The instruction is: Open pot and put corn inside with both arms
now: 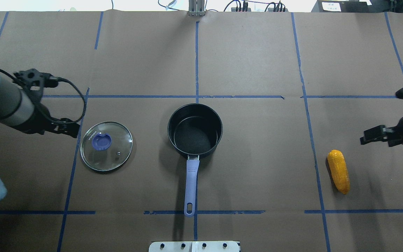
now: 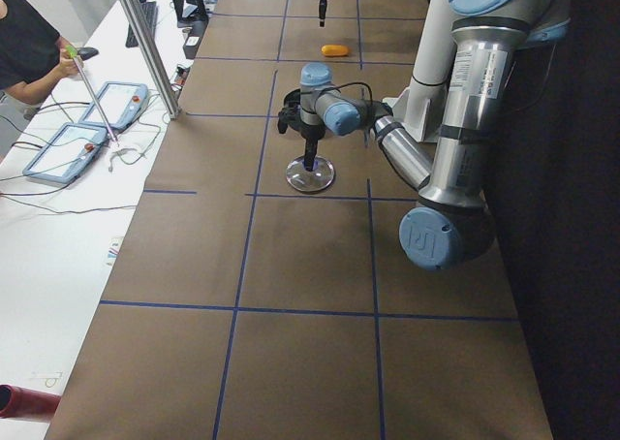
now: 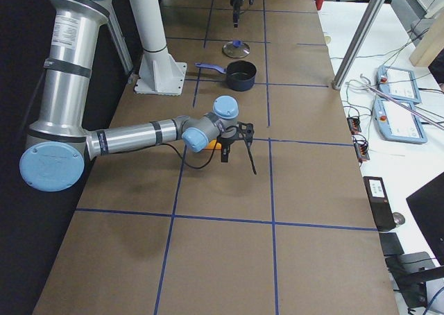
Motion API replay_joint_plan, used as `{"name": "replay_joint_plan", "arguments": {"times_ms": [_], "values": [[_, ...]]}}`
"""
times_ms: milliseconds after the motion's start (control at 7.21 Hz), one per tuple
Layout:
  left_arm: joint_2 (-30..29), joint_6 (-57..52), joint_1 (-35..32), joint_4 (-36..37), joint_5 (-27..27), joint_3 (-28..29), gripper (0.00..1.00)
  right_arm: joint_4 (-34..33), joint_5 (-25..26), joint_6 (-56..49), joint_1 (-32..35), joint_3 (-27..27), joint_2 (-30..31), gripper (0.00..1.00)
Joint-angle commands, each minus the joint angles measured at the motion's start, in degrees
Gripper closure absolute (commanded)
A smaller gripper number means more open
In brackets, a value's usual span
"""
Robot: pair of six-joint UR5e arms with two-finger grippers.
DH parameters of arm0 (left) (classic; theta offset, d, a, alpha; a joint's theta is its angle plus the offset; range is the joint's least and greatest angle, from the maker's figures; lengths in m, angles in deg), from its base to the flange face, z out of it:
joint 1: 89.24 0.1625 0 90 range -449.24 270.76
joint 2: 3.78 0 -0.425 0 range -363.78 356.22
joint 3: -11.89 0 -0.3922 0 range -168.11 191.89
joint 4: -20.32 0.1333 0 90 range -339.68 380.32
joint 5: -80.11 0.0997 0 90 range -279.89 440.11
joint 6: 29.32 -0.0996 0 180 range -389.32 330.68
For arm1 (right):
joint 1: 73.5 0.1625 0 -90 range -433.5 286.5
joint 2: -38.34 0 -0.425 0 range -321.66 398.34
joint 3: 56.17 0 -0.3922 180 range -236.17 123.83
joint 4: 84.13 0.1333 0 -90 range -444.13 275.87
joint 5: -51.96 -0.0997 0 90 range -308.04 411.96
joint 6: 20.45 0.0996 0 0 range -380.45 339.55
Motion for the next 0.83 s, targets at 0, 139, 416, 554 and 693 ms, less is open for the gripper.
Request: {"name": "replay_joint_plan", "arguments": {"times_ms": [0,139,416,554,693], "values": [[2.1,-3.6,-3.5,0.3,-2.6,-1.2,0.0,0.1,8.5,8.4,-9.6,-2.2,-0.3,0.02],[2.0,-3.5,-3.6,0.3,-2.5,-1.2,0.0,0.1,9.6,8.4,-10.5,-1.5,-0.2,0.02],[2.1,-3.1,-3.6,0.4,-2.5,-1.6,0.0,0.3,12.2,8.5,-14.4,0.3,-0.6,0.03],[2.1,-2.9,-3.7,0.4,-2.5,-1.7,0.0,0.2,12.2,8.5,-15.3,0.6,-1.5,0.04],[2.6,-2.9,-3.7,0.4,-2.5,-1.7,0.0,0.3,12.3,8.5,-16.0,2.8,-3.4,0.07]]}}
